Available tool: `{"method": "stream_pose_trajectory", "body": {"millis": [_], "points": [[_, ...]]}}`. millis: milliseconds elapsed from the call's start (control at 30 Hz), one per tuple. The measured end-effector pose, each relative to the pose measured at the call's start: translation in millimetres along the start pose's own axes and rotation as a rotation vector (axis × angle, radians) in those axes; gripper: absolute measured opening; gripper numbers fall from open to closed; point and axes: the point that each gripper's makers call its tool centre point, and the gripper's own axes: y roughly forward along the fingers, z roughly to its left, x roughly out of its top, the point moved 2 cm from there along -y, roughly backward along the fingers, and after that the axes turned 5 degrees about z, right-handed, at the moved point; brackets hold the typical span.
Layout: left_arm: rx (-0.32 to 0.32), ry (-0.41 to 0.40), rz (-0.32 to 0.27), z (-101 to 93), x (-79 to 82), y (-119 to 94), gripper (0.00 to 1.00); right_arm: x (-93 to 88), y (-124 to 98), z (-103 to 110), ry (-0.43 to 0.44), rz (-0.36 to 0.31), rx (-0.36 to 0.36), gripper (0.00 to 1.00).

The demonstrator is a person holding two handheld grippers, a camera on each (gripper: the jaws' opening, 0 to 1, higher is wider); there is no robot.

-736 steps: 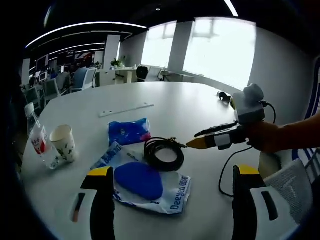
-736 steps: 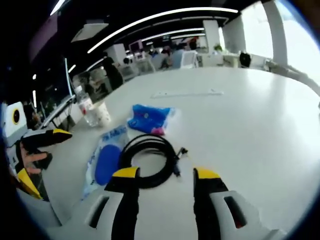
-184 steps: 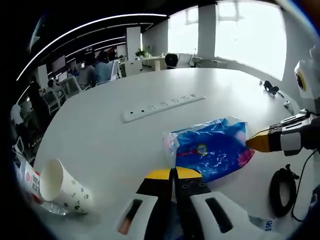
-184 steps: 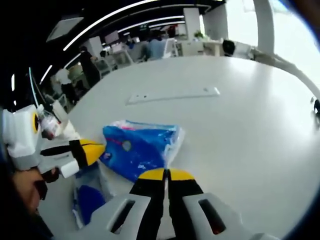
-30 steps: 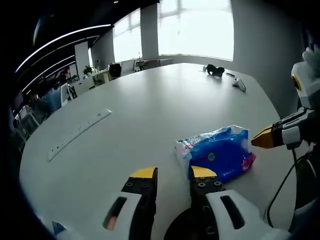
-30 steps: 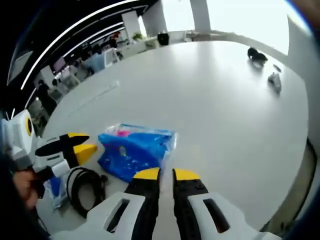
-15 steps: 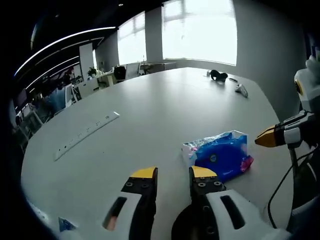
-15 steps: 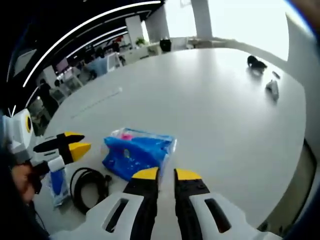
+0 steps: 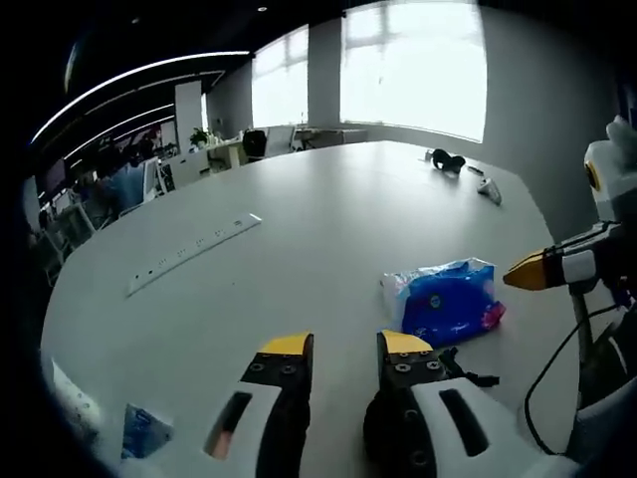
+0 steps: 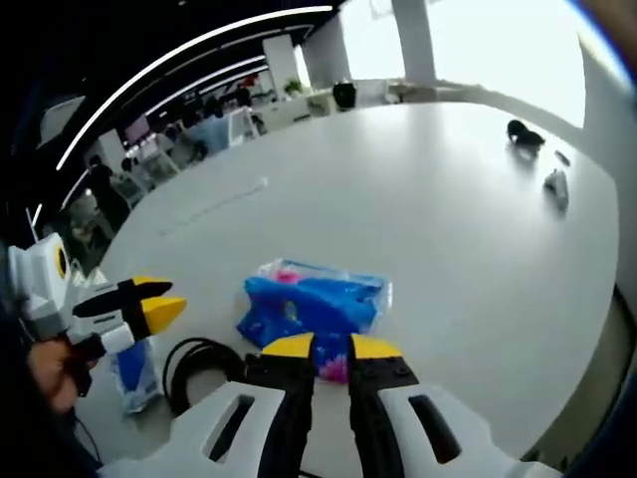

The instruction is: Arrange the tabletop items into an orderly group along one side of the table until the central work area is clear of visible clutter.

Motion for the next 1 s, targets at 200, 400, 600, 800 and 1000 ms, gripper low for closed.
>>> {"method": "stream_pose_trajectory", "body": {"millis": [200, 400, 600, 800, 1000], "points": [[0.036, -0.046, 0.001, 20.7, -12.1, -15, 0.27, -3.6, 5, 31, -0.039, 0.011, 0.056, 0.12], [0.075, -0.090, 0.003, 40.5, -26.1, -30, 0.29, -9.4, 12, 60, -0.064, 0.027, 0.108, 0.14], [0.111, -0.124, -0.002, 59.9, -37.5, -45, 0.32, -12.2, 15, 85, -0.107, 0.039, 0.148, 0.16], [0.147, -0.147, 0.002, 77.5, -49.0, -59, 0.33, -19.8, 17, 104, -0.121, 0.048, 0.183, 0.16], [0.179, -0.179, 0.008, 96.3, -60.2, -72, 0.35, -28.3, 15, 124, -0.128, 0.047, 0.230, 0.17]]}}
